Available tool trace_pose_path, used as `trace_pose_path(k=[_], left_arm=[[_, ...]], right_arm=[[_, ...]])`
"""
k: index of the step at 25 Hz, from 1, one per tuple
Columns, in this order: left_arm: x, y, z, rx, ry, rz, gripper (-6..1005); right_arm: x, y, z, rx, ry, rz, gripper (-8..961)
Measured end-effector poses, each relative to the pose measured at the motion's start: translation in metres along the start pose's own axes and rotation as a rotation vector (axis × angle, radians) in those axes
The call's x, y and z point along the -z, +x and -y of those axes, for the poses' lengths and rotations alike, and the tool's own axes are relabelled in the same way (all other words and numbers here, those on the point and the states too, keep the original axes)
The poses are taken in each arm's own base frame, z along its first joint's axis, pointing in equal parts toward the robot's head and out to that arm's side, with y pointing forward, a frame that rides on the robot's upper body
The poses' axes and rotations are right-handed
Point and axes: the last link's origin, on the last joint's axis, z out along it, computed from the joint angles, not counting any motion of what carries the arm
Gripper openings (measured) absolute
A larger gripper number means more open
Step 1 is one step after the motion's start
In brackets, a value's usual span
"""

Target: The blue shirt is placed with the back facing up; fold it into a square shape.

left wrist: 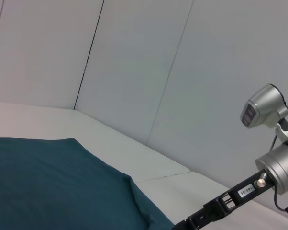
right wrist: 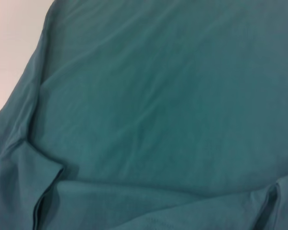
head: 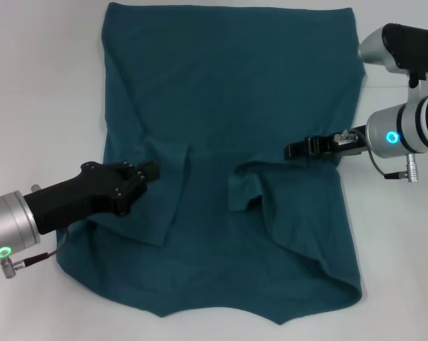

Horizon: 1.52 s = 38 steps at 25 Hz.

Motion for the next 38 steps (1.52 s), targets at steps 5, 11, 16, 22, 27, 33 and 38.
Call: trace_pose_path(k=[5,11,16,22,27,33,38], left_arm=[[0.0,0.001,0.0,-0.001,0.001,-0.003,75],[0.001,0.001,0.001,-0.005,0.005,-0.004,76],[0.0,0.002,0.002,-0.007,0.005,-0.004,76],[0.001,0.001,0.001,-0.005,0.006,-0.003,76],[0.002,-0.001,0.001,0.001,0.008,-0.003,75],[0.002,-0.003,0.0,0.004,0.009,0.0,75],[0.002,-0.004,0.0,0.004,0.008,0.005,76]], right_arm=[[-0.006,0.001,-0.001,-0.001,0.009,0.001,667],[-0.009,0.002,-0.002,-0.013,0.0,0.01,666],[-0.012,0.003,-0.008,-0.023,-0.043,0.031,637],[-0.015,0.003,-0.013,-0.005,-0.048,0.039,589],[-0.016,0.0,-0.012,0.002,-0.032,0.065,488],[-0.021,-0.001,-0.008,-0.015,-0.036,0.161,454],[-0.021,-0.001,-0.005,-0.022,-0.034,0.201,458]])
